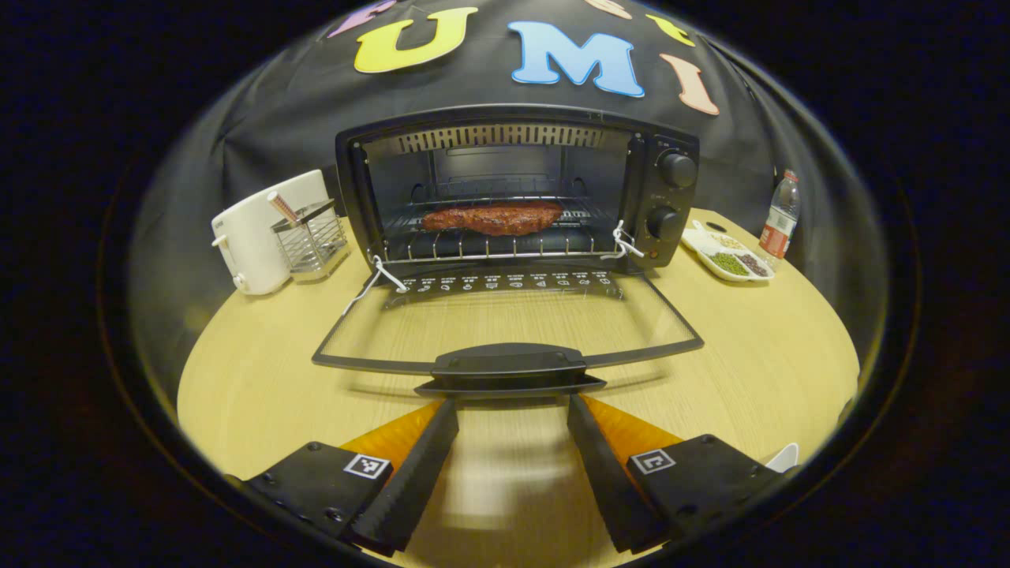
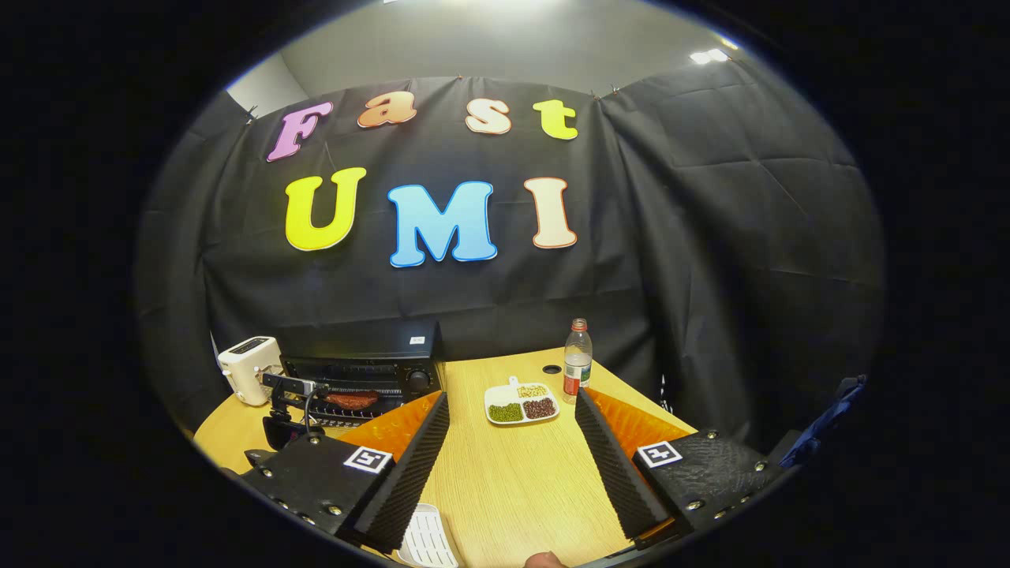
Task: Open the electric oven with the left hand, put the food in, and close the electric oven.
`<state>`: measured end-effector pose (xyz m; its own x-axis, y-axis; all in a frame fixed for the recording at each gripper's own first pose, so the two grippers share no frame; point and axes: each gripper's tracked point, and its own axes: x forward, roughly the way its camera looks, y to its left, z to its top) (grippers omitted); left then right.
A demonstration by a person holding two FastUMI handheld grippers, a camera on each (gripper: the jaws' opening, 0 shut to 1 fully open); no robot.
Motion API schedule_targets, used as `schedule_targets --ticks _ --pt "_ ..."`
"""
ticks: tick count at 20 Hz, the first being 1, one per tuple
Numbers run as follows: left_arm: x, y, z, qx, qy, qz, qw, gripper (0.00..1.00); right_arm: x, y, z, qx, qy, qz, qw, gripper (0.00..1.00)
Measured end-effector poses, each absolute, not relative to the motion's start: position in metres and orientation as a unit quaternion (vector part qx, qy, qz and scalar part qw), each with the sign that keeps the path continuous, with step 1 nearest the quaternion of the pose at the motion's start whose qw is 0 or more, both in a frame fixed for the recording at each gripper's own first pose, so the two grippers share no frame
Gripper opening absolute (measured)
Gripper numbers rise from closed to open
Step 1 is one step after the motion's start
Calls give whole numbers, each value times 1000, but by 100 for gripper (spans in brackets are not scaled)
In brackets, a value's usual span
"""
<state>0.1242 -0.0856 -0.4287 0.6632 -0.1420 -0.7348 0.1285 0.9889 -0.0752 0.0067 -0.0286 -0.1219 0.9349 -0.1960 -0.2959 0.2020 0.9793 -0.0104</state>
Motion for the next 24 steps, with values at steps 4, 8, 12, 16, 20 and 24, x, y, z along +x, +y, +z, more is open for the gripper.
schedule_targets --ticks 4,8,12,16,20,24 --pt "125 -85 -412 5 376 -73 924 95 8 -23 -120 11 148 -91 985 97" --pt "136 -82 -387 8 348 -75 935 95 13 -14 -127 19 152 -74 985 97" --pt "147 -82 -368 9 326 -76 942 95 17 -7 -133 24 157 -61 985 97" --pt "158 -80 -350 8 307 -76 949 95 20 -5 -133 25 157 -59 986 97" --pt "171 -79 -335 3 289 -75 954 95 21 -8 -134 27 158 -64 985 97" --pt "186 -78 -321 4 272 -74 959 90 22 -9 -133 27 156 -69 985 97"
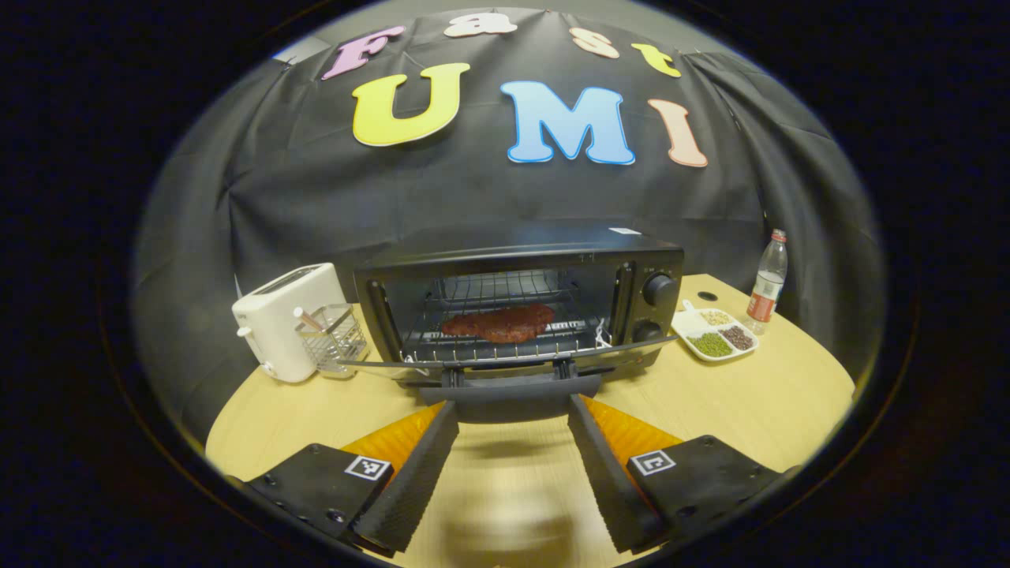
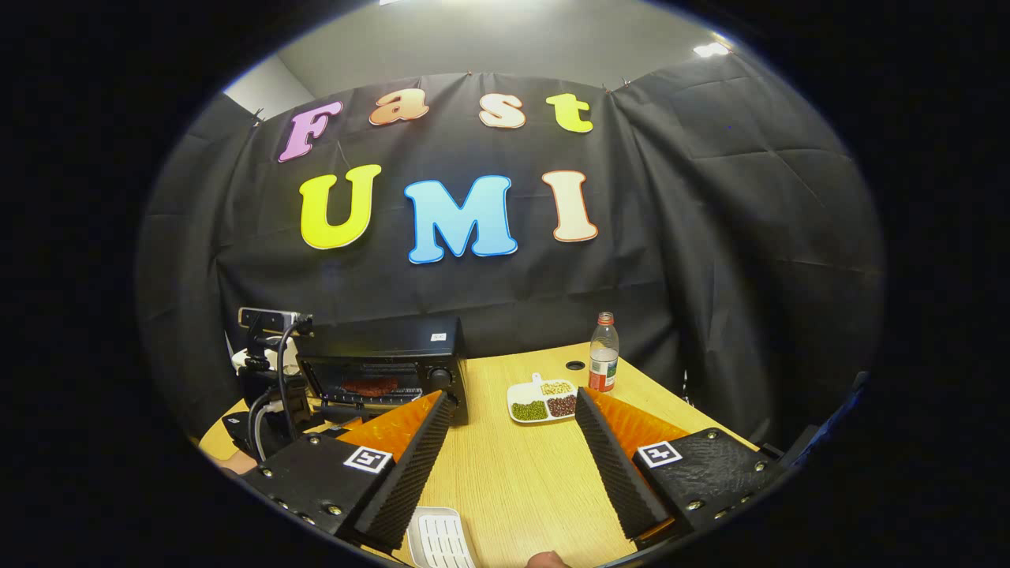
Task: Open the electric oven with the left hand, put the food in, and close the electric oven.
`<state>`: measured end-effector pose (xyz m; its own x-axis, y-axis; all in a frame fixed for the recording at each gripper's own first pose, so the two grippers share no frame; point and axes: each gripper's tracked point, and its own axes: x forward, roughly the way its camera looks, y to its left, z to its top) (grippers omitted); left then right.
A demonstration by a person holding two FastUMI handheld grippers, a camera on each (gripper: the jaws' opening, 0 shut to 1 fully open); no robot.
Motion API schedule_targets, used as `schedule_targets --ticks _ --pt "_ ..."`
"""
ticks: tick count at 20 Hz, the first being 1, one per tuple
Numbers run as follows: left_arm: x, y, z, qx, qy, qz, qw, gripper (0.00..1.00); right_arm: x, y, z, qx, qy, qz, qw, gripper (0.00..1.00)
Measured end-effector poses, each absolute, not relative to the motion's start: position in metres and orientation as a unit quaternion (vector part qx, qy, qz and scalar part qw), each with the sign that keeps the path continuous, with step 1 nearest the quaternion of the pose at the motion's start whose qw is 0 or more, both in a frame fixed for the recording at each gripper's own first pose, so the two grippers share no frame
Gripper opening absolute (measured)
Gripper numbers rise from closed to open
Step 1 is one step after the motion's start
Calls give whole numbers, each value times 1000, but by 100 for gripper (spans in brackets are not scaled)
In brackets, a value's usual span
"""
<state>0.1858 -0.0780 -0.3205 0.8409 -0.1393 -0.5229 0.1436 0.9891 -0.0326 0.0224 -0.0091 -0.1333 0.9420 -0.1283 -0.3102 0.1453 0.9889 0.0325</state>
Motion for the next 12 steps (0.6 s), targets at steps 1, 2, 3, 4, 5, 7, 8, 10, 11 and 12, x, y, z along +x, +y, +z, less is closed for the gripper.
schedule_targets --ticks 1,2,3,4,5,7,8,10,11,12 --pt "190 -79 -319 4 269 -74 960 99 23 -10 -132 26 152 -71 985 97" --pt "193 -79 -315 5 264 -74 962 95 24 -11 -131 24 151 -73 986 97" --pt "198 -78 -311 7 258 -75 963 90 24 -11 -133 23 151 -74 985 97" --pt "202 -77 -310 8 255 -74 964 99 23 -11 -133 23 152 -75 985 97" --pt "206 -76 -310 7 256 -73 964 97 24 -12 -134 25 152 -77 985 97" --pt "218 -72 -309 2 255 -68 965 90 24 -13 -131 29 148 -81 985 97" --pt "223 -69 -306 0 252 -66 965 99 25 -13 -130 28 146 -82 985 97" --pt "234 -67 -299 2 239 -66 969 99 29 -15 -131 24 146 -84 985 97" --pt "238 -67 -294 4 232 -69 970 99 30 -14 -131 26 145 -84 985 97" --pt "240 -69 -289 5 225 -71 972 99 32 -13 -129 29 142 -84 986 97"
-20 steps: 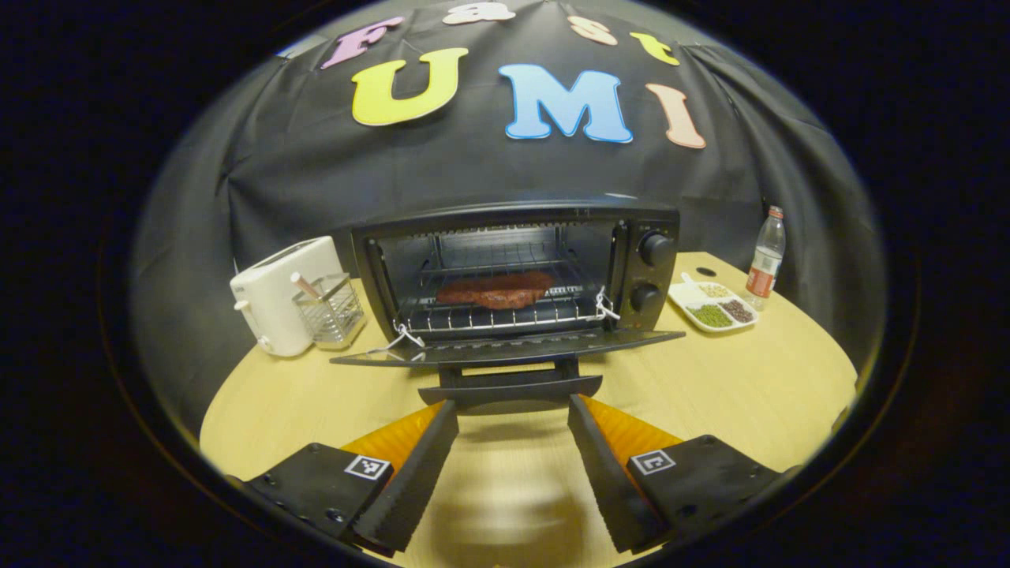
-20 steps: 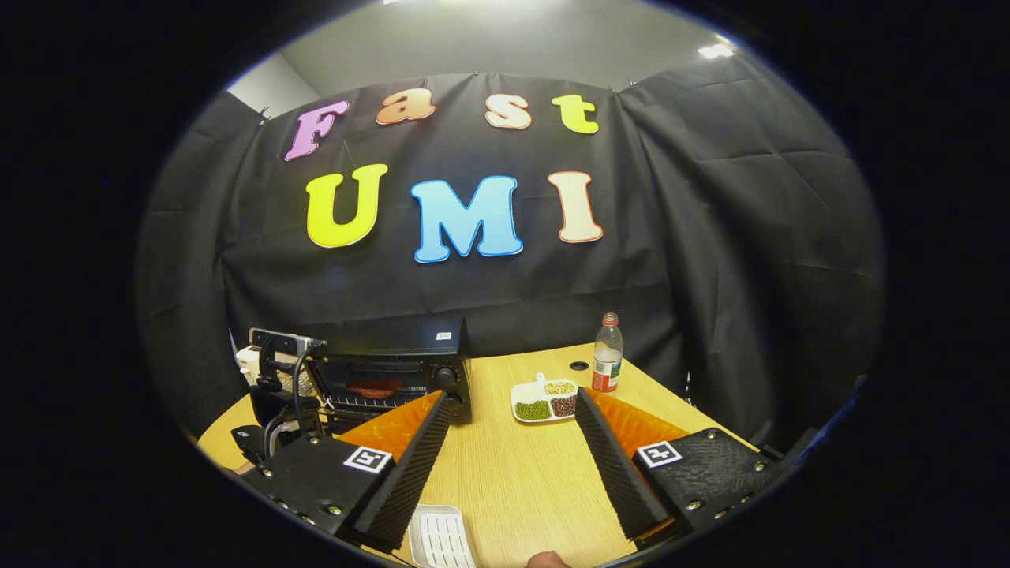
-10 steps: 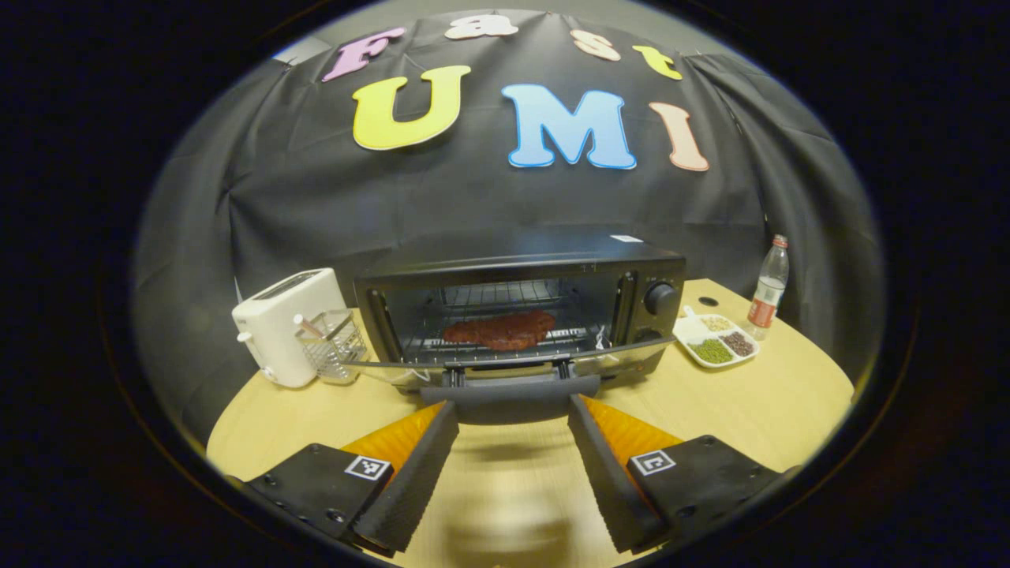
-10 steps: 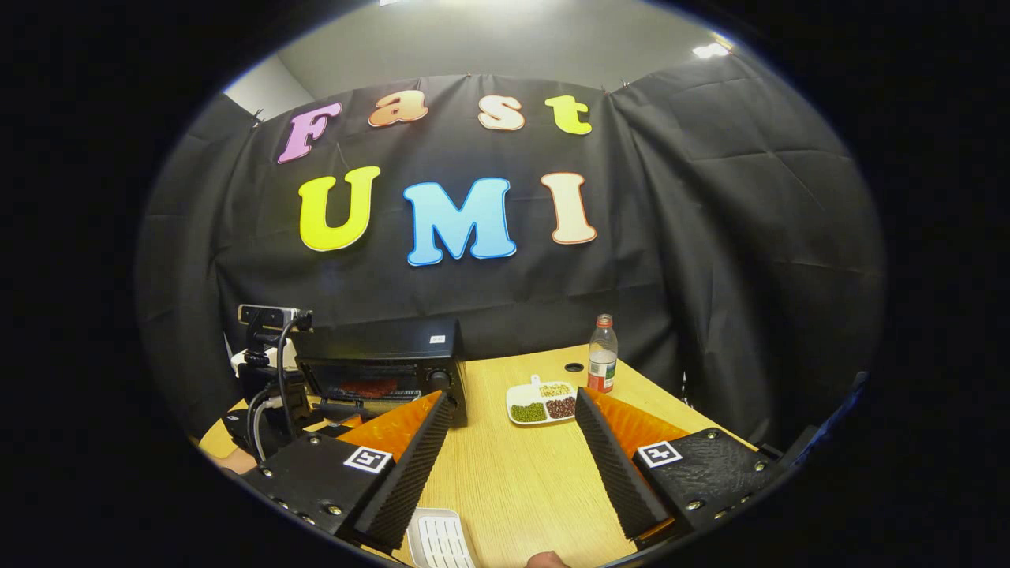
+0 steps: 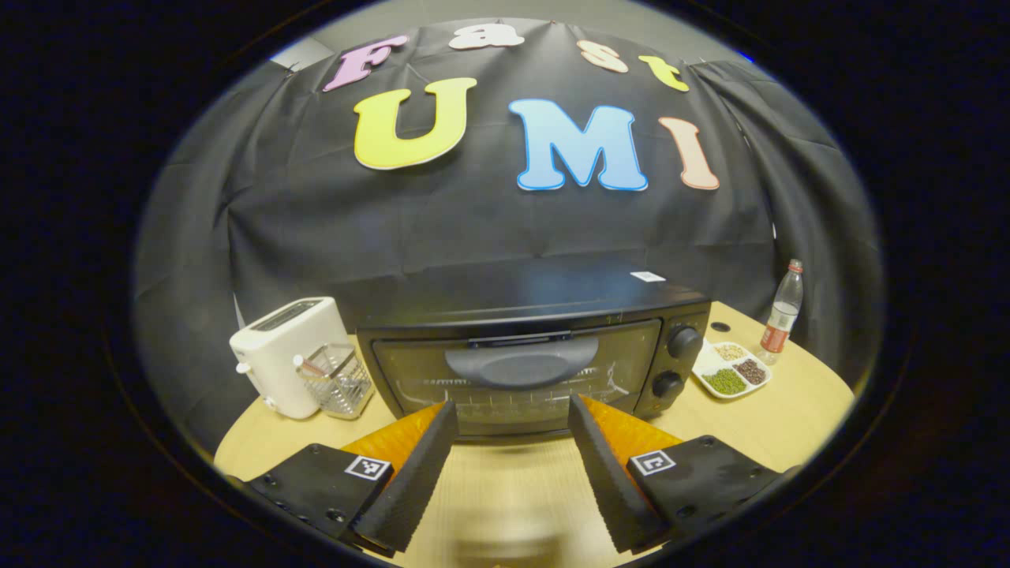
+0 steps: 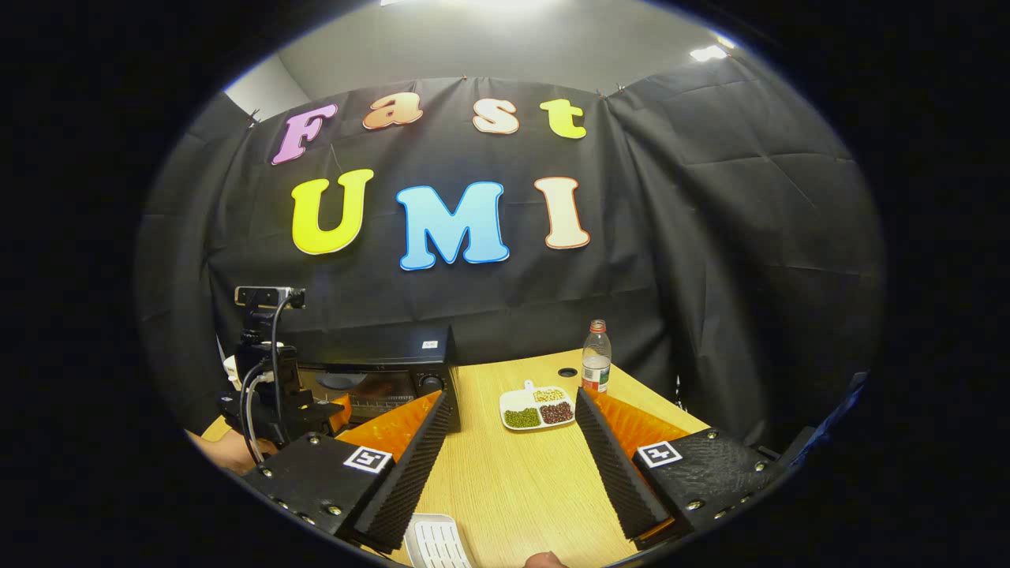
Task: Open the electric oven with the left hand, put the food in, and close the electric oven.
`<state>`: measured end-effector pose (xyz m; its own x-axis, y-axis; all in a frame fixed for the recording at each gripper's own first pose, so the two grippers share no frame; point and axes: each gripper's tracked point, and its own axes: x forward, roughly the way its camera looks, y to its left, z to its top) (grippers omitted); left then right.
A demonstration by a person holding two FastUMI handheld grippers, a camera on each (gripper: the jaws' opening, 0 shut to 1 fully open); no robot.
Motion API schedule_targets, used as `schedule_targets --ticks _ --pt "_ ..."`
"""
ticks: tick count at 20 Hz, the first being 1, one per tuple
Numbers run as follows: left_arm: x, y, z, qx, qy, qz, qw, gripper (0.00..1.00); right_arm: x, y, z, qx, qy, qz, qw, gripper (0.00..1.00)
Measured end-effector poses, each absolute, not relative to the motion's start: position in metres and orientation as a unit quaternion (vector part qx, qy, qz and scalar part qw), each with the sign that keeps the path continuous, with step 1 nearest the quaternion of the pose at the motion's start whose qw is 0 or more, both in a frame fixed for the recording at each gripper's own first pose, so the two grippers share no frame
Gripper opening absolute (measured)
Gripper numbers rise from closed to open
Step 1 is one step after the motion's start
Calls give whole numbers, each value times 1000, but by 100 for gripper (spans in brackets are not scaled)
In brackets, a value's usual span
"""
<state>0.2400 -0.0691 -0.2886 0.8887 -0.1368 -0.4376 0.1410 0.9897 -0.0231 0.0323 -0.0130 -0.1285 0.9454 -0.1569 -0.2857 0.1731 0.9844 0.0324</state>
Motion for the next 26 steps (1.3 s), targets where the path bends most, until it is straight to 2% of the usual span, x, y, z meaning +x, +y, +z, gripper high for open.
schedule_targets --ticks 6,7,8,9,10,12,17,18,19,20,22,26 --pt "215 -76 -224 -17 167 -92 982 99 47 -15 -102 22 105 -59 993 97" --pt "207 -74 -208 -23 156 -92 983 95 48 -15 -97 22 100 -46 994 97" --pt "198 -73 -191 -30 145 -92 985 99 47 -14 -92 22 96 -32 995 97" --pt "188 -71 -174 -36 134 -88 986 99 47 -15 -87 19 90 -20 996 97" --pt "176 -68 -161 -41 125 -80 988 91 45 -17 -83 14 84 -10 996 97" --pt "152 -63 -138 -50 114 -65 990 99 41 -23 -75 7 75 8 997 97" --pt "91 -53 -85 -35 79 -32 996 98 28 -37 -57 8 55 46 997 97" --pt "80 -54 -77 -28 72 -28 997 91 24 -41 -54 11 54 50 997 97" --pt "70 -53 -71 -23 68 -22 997 94 23 -44 -52 13 51 56 997 97" --pt "60 -52 -65 -21 64 -17 998 90 22 -46 -50 12 48 59 997 97" --pt "43 -50 -56 -25 61 -9 998 90 21 -55 -45 3 44 54 998 97" --pt "19 -31 -30 -22 47 0 999 97 15 -61 -30 17 33 47 998 97"
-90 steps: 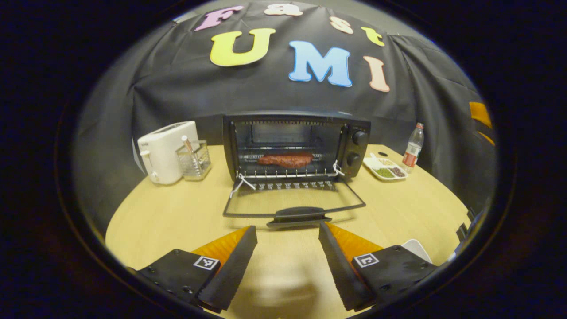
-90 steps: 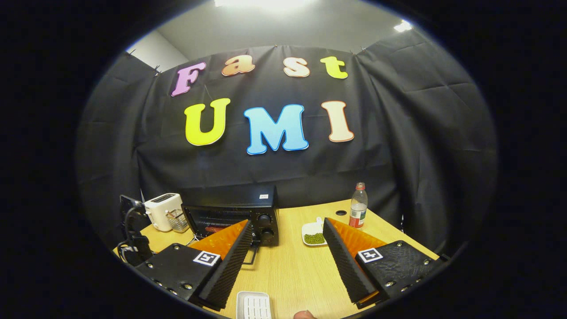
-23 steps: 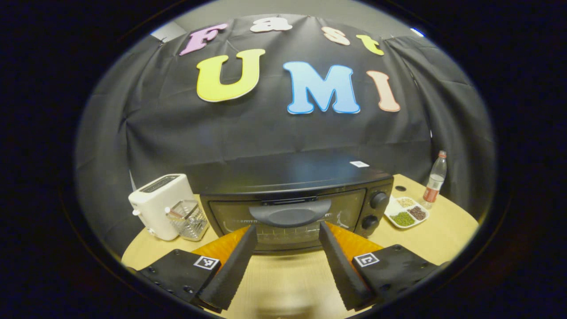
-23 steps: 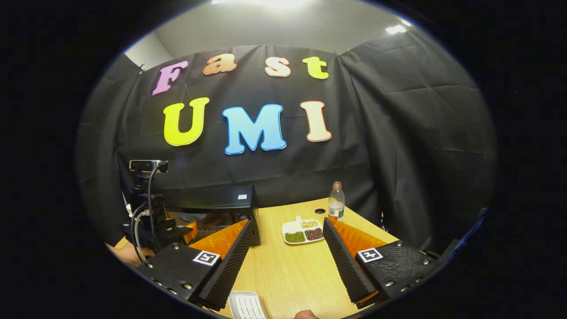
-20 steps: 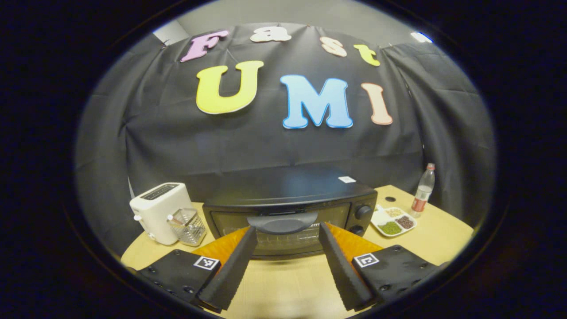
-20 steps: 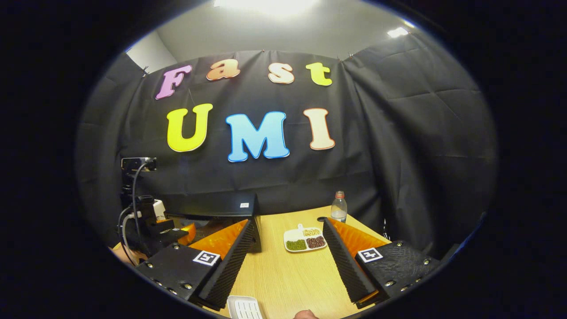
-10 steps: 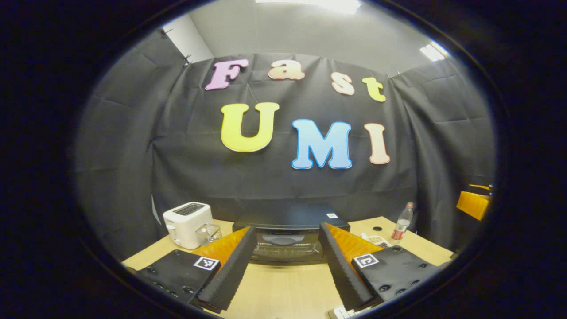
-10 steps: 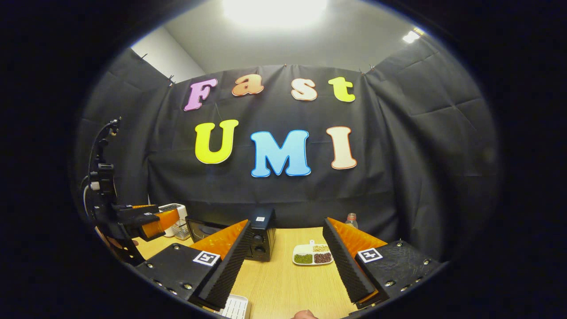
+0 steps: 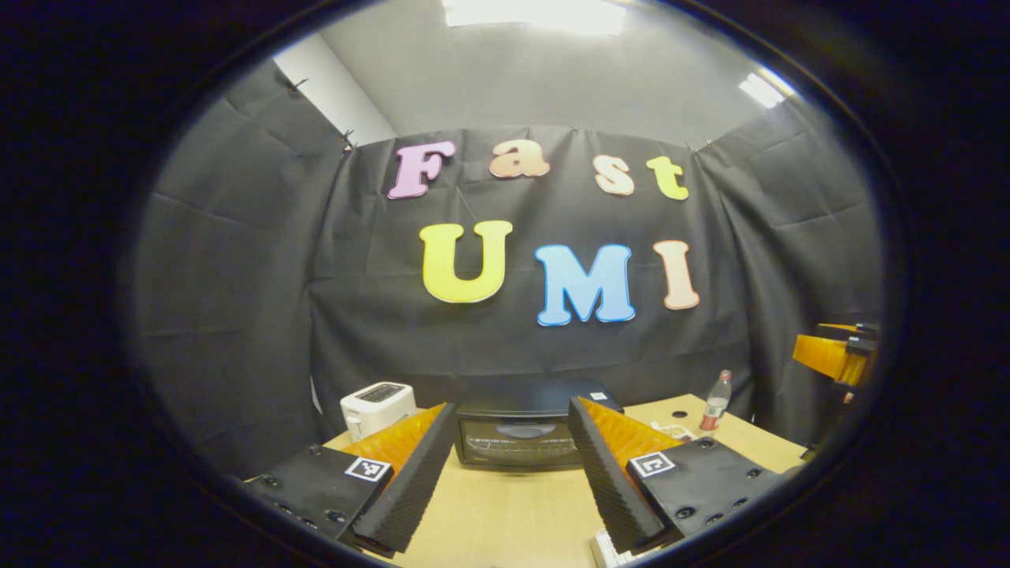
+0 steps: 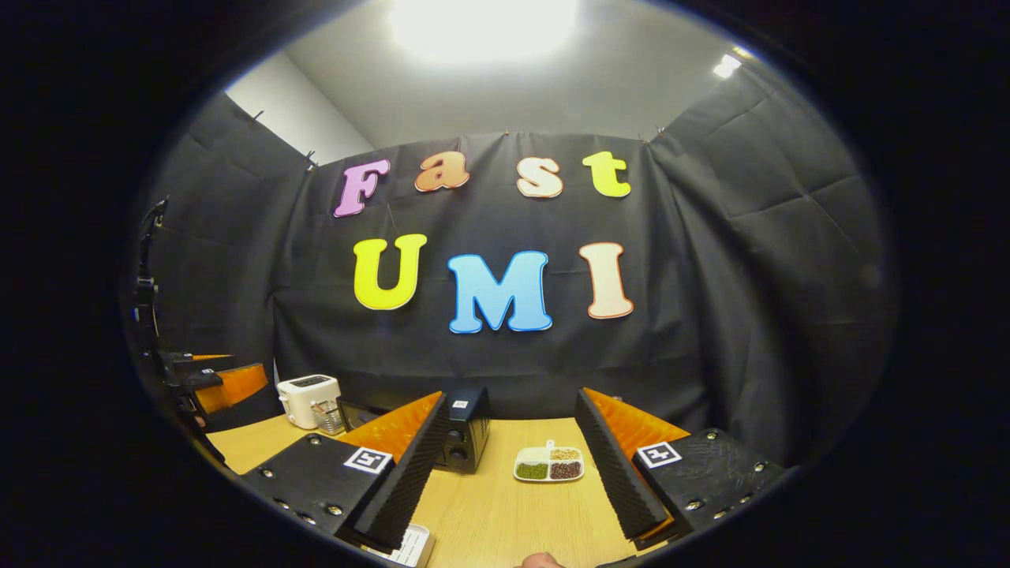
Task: Open the electric oven with the left hand, put the food in, and close the electric oven.
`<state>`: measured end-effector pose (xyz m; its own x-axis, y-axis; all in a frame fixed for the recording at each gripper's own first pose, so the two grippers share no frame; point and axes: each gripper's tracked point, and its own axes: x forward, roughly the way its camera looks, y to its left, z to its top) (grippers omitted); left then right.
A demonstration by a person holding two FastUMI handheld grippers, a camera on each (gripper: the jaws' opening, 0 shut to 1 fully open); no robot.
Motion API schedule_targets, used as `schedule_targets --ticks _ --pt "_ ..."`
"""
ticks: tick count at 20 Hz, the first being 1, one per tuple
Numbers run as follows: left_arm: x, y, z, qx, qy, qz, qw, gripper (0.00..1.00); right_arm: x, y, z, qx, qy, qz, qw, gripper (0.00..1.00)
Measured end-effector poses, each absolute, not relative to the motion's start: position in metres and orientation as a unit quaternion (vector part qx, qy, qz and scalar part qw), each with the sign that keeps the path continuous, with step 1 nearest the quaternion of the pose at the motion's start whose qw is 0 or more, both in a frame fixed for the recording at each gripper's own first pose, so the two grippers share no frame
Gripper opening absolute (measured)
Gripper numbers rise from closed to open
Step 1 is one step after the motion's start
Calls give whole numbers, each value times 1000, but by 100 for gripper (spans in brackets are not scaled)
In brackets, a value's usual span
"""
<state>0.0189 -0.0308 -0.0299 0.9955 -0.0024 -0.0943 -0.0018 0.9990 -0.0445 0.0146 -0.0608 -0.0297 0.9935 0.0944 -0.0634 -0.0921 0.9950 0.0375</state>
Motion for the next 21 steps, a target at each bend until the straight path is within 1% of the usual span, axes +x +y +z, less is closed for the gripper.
schedule_targets --ticks 1,7,11,21 --pt "13 -24 -24 -20 41 -1 999 99 14 -60 -29 15 30 47 998 97" --pt "-16 23 -4 -12 25 6 1000 98 0 -48 -18 19 25 29 999 97" --pt "-22 48 -7 -13 23 9 1000 98 -14 -33 -15 16 25 25 999 97" --pt "-29 71 -4 -19 14 14 1000 99 -28 -19 -4 19 11 15 1000 97"
